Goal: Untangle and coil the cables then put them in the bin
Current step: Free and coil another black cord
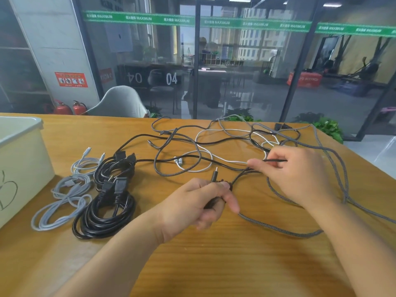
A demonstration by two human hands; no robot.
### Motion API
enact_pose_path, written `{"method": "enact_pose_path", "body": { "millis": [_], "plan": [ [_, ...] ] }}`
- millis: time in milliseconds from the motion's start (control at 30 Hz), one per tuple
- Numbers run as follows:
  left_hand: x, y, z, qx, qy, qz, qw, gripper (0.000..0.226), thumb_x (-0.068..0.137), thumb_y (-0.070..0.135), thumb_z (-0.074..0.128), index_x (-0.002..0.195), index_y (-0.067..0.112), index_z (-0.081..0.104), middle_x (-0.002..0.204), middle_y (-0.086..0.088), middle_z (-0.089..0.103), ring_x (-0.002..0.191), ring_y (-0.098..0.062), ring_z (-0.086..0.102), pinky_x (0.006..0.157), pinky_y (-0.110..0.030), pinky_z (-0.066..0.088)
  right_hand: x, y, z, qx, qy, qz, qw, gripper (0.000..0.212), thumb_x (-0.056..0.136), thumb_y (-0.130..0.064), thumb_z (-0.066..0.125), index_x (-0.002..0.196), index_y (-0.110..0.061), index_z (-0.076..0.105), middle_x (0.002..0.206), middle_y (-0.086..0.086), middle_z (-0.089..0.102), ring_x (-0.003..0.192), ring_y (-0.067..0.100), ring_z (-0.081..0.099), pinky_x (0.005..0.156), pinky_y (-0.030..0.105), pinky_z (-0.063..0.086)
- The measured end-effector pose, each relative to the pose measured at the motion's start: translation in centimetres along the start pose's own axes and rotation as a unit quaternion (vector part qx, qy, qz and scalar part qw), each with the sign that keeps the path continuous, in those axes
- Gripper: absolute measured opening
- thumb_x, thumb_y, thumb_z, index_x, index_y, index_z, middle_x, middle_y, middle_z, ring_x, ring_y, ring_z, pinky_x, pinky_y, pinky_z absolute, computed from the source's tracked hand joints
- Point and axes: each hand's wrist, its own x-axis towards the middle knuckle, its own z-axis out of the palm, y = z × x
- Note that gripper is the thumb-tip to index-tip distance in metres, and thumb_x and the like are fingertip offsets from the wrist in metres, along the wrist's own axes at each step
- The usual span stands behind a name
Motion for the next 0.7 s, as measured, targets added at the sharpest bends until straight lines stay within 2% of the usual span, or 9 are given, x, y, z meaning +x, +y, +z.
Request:
{"method": "enact_pose_path", "body": {
  "millis": [33, 100, 200, 267, 367, 500, 600, 633, 700],
  "plan": [
    [0.0, -0.1, 0.0, 0.004, 0.009, -0.002, 1.0, 0.047, 0.112, 0.025, 0.035, 0.09, 0.005, 0.071, 0.049, -0.002, 0.032, 0.044, -0.016, 0.026, 0.048, -0.026, 0.029, 0.0, 0.1, 0.1, 0.026, -0.009, 0.009, 1.0, 0.053, 0.079, -0.072, 0.07, 0.062, -0.023, 0.061, 0.054, -0.007, 0.064, 0.059, 0.013, 0.068, 0.059, 0.036, 0.053],
    [0.2, -0.4, 0.1, 0.018, 0.015, -0.012, 1.0, 0.047, 0.112, 0.027, 0.035, 0.095, 0.004, 0.073, 0.053, -0.004, 0.032, 0.046, -0.016, 0.028, 0.048, -0.023, 0.03, -0.3, -0.7, 0.4, 0.091, -0.04, 0.011, 0.995, 0.048, 0.088, -0.062, 0.065, 0.063, -0.021, 0.061, 0.045, -0.008, 0.052, 0.043, 0.008, 0.047, 0.049, 0.028, 0.039],
    [0.4, -0.9, 0.4, 0.031, 0.02, -0.031, 0.999, 0.049, 0.112, 0.029, 0.036, 0.103, -0.002, 0.073, 0.056, -0.005, 0.034, 0.048, -0.015, 0.031, 0.048, -0.022, 0.032, -0.9, -2.3, 1.1, 0.218, -0.083, 0.025, 0.972, 0.043, 0.095, -0.052, 0.056, 0.07, -0.018, 0.066, 0.045, -0.011, 0.035, 0.042, 0.007, 0.031, 0.046, 0.017, 0.024],
    [0.5, -1.2, 0.4, 0.028, 0.025, -0.038, 0.999, 0.049, 0.112, 0.03, 0.036, 0.107, -0.004, 0.071, 0.057, -0.005, 0.035, 0.049, -0.015, 0.031, 0.048, -0.022, 0.032, -1.3, -3.1, 1.4, 0.315, -0.121, 0.056, 0.94, 0.042, 0.098, -0.05, 0.053, 0.08, -0.017, 0.071, 0.053, -0.01, 0.031, 0.047, 0.007, 0.027, 0.048, 0.021, 0.023],
    [0.6, -1.3, 0.2, 0.02, 0.049, -0.038, 0.998, 0.049, 0.112, 0.034, 0.037, 0.107, 0.0, 0.072, 0.057, -0.002, 0.036, 0.051, -0.017, 0.032, 0.049, -0.023, 0.032, -1.8, -4.3, 1.4, 0.431, -0.19, 0.086, 0.878, 0.038, 0.1, -0.043, 0.052, 0.095, -0.015, 0.077, 0.066, 0.001, 0.026, 0.058, 0.021, 0.02, 0.053, 0.039, 0.019],
    [0.9, -1.5, -0.1, 0.0, 0.118, -0.013, 0.993, 0.055, 0.109, 0.043, 0.04, 0.094, -0.004, 0.066, 0.059, -0.003, 0.04, 0.053, -0.018, 0.035, 0.054, -0.028, 0.033, -3.0, -6.0, 1.9, 0.433, -0.261, 0.029, 0.862, 0.03, 0.104, -0.04, 0.052, 0.105, -0.021, 0.075, 0.063, -0.007, 0.037, 0.056, 0.016, 0.029, 0.05, 0.039, 0.024],
    [0.9, -1.8, -0.3, -0.056, 0.157, 0.022, 0.986, 0.053, 0.111, 0.04, 0.038, 0.07, 0.012, 0.058, 0.058, -0.002, 0.042, 0.052, -0.017, 0.036, 0.056, -0.032, 0.029, -4.0, -6.7, 2.5, 0.397, -0.328, -0.011, 0.857, 0.026, 0.106, -0.037, 0.046, 0.1, -0.021, 0.066, 0.064, -0.006, 0.045, 0.056, 0.013, 0.039, 0.05, 0.032, 0.038],
    [0.9, -1.8, -0.3, -0.072, 0.17, 0.027, 0.982, 0.053, 0.111, 0.038, 0.038, 0.072, 0.013, 0.065, 0.057, -0.001, 0.043, 0.052, -0.016, 0.037, 0.055, -0.031, 0.029, -4.3, -6.9, 2.7, 0.385, -0.346, -0.022, 0.855, 0.027, 0.109, -0.037, 0.044, 0.097, -0.021, 0.063, 0.064, -0.006, 0.046, 0.056, 0.015, 0.04, 0.053, 0.033, 0.041],
    [0.7, -1.7, -0.5, -0.082, 0.187, 0.032, 0.978, 0.049, 0.11, 0.033, 0.037, 0.094, 0.007, 0.075, 0.057, -0.004, 0.044, 0.054, -0.017, 0.039, 0.052, -0.026, 0.031, -4.6, -7.2, 2.7, 0.373, -0.364, -0.028, 0.853, 0.031, 0.111, -0.037, 0.041, 0.093, -0.023, 0.062, 0.064, -0.005, 0.045, 0.057, 0.018, 0.039, 0.054, 0.034, 0.042]
  ]
}}
